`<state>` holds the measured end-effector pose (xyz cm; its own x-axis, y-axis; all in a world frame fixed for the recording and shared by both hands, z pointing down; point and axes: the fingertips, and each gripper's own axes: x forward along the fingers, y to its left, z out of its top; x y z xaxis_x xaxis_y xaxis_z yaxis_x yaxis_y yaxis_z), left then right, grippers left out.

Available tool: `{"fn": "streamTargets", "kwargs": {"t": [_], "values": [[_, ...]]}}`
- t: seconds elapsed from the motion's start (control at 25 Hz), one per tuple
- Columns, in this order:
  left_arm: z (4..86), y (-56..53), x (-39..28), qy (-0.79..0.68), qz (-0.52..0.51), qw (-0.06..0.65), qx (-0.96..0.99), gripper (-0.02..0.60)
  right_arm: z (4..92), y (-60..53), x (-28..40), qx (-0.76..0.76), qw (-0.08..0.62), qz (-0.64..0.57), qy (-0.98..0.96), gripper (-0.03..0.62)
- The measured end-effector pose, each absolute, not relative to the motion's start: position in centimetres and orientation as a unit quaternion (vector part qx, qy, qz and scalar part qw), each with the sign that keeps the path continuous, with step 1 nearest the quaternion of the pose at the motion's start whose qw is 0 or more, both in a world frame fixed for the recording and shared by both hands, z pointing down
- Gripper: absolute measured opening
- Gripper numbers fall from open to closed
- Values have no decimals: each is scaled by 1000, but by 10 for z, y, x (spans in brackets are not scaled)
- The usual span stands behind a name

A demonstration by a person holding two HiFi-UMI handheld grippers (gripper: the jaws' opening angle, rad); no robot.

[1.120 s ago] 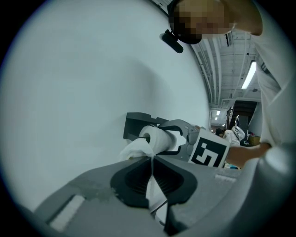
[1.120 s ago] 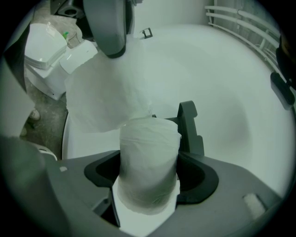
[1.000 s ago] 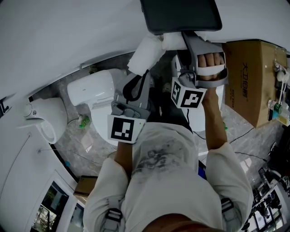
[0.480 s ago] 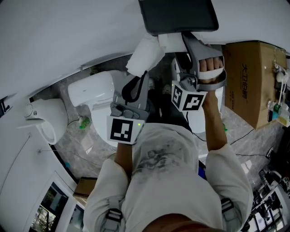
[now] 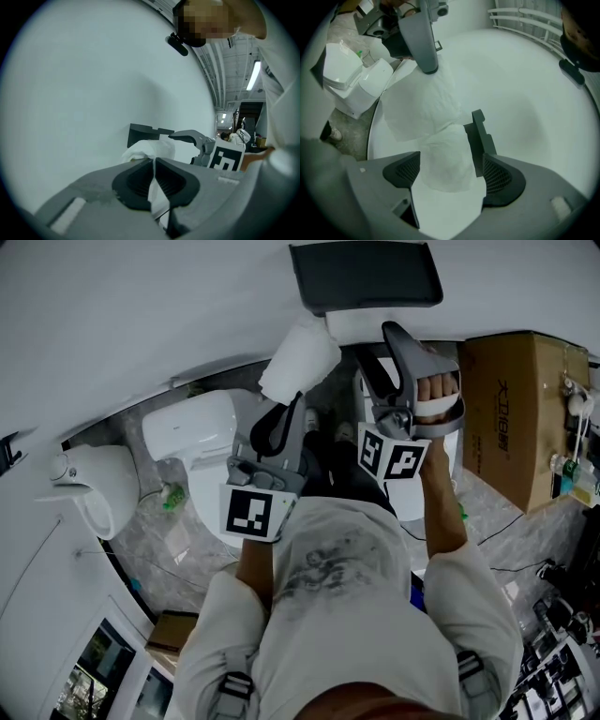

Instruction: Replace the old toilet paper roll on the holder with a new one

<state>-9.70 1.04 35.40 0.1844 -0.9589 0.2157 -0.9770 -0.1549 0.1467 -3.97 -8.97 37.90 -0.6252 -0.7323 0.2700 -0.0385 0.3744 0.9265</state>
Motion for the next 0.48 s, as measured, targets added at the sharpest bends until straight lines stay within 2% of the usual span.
{"fn": "streamTargets", "kwargs": {"t": [0.16, 0.32, 0.48], "values": [[345, 14, -96, -641, 34, 119, 758, 17, 372, -80, -31, 265, 332, -476, -770, 396], [338, 18, -96, -645, 35, 112, 755, 17, 349, -66, -25, 292, 273, -435, -807, 223], [330, 21, -95, -649, 35, 103, 753, 17, 330, -56, -22, 306, 232, -398, -833, 107]]}}
